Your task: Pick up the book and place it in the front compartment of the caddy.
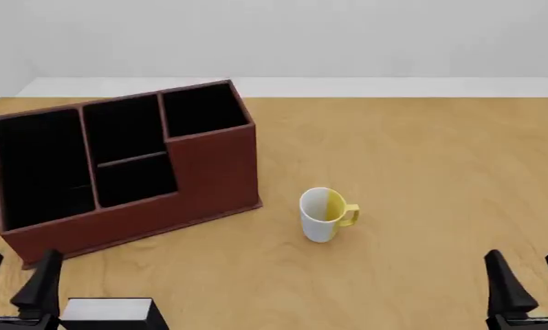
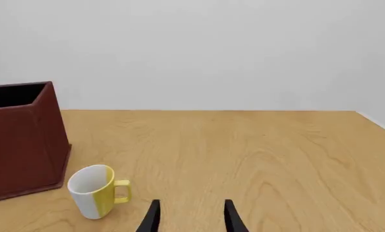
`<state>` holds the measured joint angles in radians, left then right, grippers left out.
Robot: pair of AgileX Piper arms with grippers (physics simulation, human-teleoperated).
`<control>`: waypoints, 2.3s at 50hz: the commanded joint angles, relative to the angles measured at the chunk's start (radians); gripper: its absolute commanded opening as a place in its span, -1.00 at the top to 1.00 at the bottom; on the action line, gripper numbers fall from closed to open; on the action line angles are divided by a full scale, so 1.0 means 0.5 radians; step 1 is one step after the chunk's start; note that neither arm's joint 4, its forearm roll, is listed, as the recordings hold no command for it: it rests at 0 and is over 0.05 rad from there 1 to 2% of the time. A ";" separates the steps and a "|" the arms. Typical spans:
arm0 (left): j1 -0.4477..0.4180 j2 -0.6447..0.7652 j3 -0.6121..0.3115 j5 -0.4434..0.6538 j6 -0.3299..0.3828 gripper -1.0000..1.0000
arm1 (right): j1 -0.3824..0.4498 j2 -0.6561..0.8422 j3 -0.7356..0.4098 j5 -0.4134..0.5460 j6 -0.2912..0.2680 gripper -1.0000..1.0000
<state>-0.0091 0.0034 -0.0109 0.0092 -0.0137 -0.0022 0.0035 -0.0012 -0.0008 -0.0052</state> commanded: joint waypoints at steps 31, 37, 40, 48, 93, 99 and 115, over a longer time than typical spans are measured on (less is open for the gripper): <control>-0.104 0.280 -0.311 -0.038 0.022 -1.00 | 0.045 -0.006 0.001 0.023 0.003 -1.00; -0.298 0.412 -0.603 0.090 0.156 -1.00 | 0.045 -0.006 0.001 0.025 0.016 -1.00; -0.320 0.456 -0.754 0.187 0.136 -1.00 | 0.059 -0.006 0.001 0.028 0.017 -1.00; -0.500 0.556 -1.090 0.471 0.355 -1.00 | 0.080 -0.006 0.001 0.028 0.022 -1.00; -2.384 1.973 -2.797 2.422 0.446 -1.00 | 0.090 -0.006 0.001 0.009 -0.002 -1.00; -2.529 2.085 -2.652 2.422 0.351 -1.00 | 0.079 -0.006 0.001 0.005 0.005 -1.00; -2.182 2.196 -2.212 2.422 0.928 -1.00 | 0.068 0.009 -0.006 -0.018 0.032 -1.00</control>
<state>-1.1780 1.0608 -1.2271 1.2072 0.2945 0.0345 0.0089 -0.0027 -0.0080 0.0047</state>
